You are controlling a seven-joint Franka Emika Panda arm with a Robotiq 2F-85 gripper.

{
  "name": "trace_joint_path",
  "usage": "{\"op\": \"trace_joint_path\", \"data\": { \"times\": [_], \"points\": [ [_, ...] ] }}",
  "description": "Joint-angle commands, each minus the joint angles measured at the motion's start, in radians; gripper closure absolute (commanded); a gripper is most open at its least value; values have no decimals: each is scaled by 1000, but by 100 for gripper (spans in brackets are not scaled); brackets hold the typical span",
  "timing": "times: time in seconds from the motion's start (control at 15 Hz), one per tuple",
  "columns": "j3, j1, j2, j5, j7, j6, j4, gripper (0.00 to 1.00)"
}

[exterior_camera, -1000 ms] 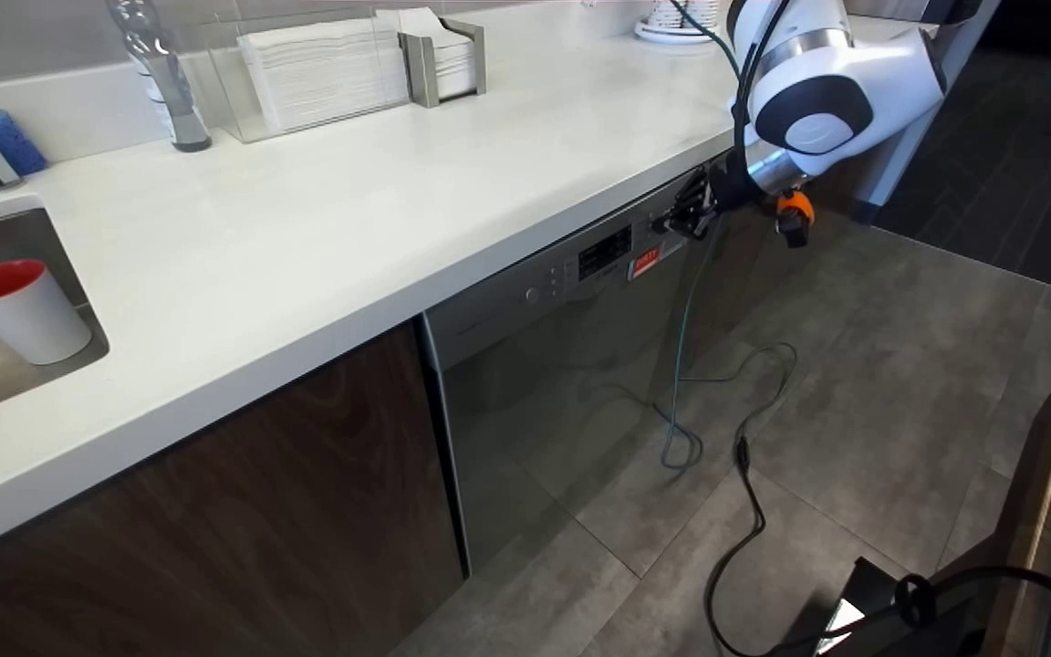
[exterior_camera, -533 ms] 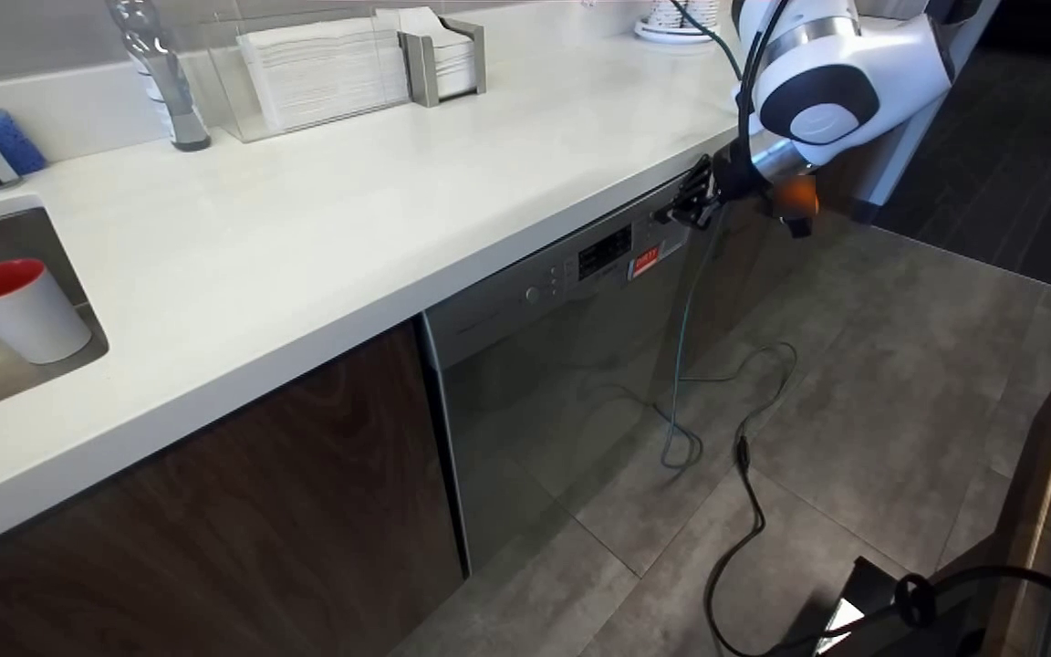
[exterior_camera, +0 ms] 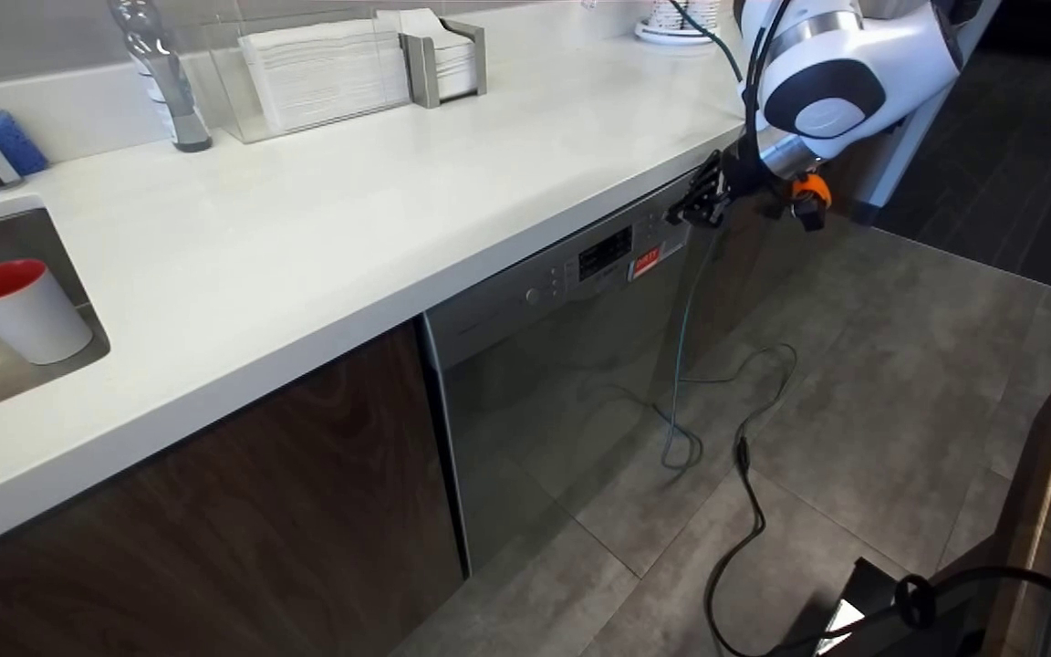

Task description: Press a button on the dishwasher.

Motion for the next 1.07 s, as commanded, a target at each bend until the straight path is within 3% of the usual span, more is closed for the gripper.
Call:
{"op": "trace_joint_path", "data": {
  "times": [0.0, 0.07, 0.53, 1.0],
  "points": [
    [54, -49, -93, -70, -64, 94, -19, 54],
    [-16, 28, -51, -94, -12, 69, -36, 46],
    [-71, 134, -85, -191, -43, 156, -85, 0],
    [-184, 339, -146, -282, -41, 233, -172, 0]
  ]
}}
